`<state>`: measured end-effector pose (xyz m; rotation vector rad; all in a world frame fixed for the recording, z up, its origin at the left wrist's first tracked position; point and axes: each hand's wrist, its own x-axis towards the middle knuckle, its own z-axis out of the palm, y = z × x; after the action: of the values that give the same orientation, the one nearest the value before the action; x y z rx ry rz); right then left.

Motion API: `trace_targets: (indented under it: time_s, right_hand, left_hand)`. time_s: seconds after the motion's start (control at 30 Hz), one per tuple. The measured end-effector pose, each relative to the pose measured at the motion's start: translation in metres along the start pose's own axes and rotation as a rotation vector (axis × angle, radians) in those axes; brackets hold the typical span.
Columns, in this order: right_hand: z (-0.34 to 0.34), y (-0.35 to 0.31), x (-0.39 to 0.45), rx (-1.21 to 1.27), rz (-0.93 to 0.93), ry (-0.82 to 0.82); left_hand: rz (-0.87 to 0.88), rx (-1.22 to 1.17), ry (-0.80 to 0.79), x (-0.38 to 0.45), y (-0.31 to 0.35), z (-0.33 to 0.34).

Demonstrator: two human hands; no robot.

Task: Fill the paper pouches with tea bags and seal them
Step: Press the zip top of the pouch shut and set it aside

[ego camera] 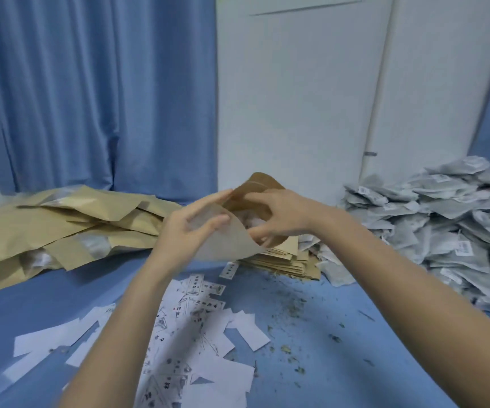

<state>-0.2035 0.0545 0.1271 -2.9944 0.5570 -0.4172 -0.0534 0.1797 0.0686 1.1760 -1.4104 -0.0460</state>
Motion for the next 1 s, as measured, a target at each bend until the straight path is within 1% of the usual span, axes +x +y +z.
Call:
trace_targets:
  time_s: [0.07,0.13,0.2,0.27,0.33,0.37,0.47,0.67,0.73,0.8,0.87,0.93,1.0]
  right_hand:
    - [-0.021,0.004,-0.014,-0.037,0.001,0.042]
    - [-0.045,0.008,-0.033,0.006,0.019,0.157]
    - [-0.064,0.014,-0.048,0.091,0.047,0.286]
    - [-0.079,0.021,-0.063,0.094,0.044,0.363]
    - [-0.092,0.029,-0.073,-0.007,0.042,0.396]
    - [-0.097,0.033,-0.078,-0.046,0.07,0.408]
    - [-0.106,0.048,-0.092,-0.124,0.132,0.421]
    - [-0.106,0.067,-0.117,-0.38,0.29,0.364]
    - [-0.102,0.067,-0.124,-0.345,0.25,0.423]
    - [-0.096,0.061,-0.122,-0.259,0.154,0.485]
    - [-0.091,0.054,-0.114,-0.216,0.14,0.452]
    - [-0.09,0.053,-0.109,-0.209,0.209,0.365]
    - [-0.09,0.057,-0.111,-0.138,0.267,0.33]
  left_hand:
    - [0.024,-0.033,0.126,0.015,0.01,0.006]
    - [0.022,-0.086,0.231,0.03,0.021,0.011]
    - [0.002,-0.169,0.292,0.042,0.033,0.016]
    - [-0.014,-0.232,0.292,0.051,0.046,0.024]
    - [-0.042,-0.285,0.267,0.057,0.056,0.033]
    - [-0.063,-0.315,0.253,0.059,0.059,0.038]
    - [-0.106,-0.383,0.213,0.059,0.063,0.056]
    - [-0.207,-0.512,0.152,0.048,0.059,0.107]
    - [-0.222,-0.52,0.168,0.046,0.058,0.124]
    - [-0.215,-0.522,0.167,0.044,0.062,0.14]
    - [-0.204,-0.513,0.178,0.041,0.067,0.156]
    - [-0.214,-0.502,0.225,0.039,0.069,0.168]
    - [-0.258,-0.542,0.281,0.037,0.068,0.174]
